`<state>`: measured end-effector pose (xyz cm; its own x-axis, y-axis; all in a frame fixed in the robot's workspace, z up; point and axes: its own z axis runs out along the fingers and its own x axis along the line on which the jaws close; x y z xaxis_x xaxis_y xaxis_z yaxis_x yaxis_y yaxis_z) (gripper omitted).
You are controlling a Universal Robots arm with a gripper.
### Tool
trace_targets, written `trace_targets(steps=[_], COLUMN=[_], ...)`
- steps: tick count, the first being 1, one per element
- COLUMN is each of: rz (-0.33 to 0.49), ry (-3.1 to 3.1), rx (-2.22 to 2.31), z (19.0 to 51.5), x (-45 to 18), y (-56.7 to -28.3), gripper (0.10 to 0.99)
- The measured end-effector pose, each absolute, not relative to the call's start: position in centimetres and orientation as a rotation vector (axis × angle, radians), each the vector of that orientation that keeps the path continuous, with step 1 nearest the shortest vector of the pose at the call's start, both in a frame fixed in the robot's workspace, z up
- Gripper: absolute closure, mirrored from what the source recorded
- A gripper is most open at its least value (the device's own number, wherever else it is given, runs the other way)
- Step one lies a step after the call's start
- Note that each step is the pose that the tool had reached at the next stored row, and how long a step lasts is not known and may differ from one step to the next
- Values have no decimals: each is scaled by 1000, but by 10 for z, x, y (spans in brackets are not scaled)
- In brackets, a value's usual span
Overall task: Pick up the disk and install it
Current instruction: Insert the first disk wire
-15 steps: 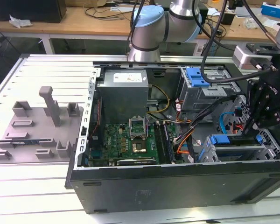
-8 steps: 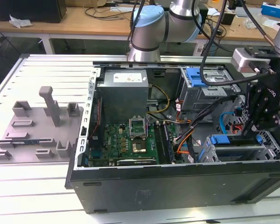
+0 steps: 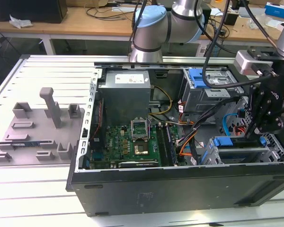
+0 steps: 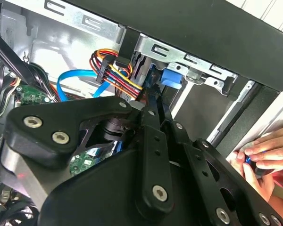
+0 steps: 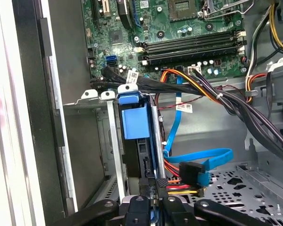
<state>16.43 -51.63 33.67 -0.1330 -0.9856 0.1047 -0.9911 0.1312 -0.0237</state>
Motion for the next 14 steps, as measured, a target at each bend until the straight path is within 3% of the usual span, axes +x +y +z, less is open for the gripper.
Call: trace_targets(steps=[3,6,7,8,14], rz=[132,133,133,133,134], ry=[-2315,-2315,-2315,-2314,-2315], rx=[2026,2025,2026,2026,2026], z=[334,334,335,336,361], x=[164,164,164,164,164], y=[-517,-517,-517,-517,-517], gripper=[922,855,729,729,369])
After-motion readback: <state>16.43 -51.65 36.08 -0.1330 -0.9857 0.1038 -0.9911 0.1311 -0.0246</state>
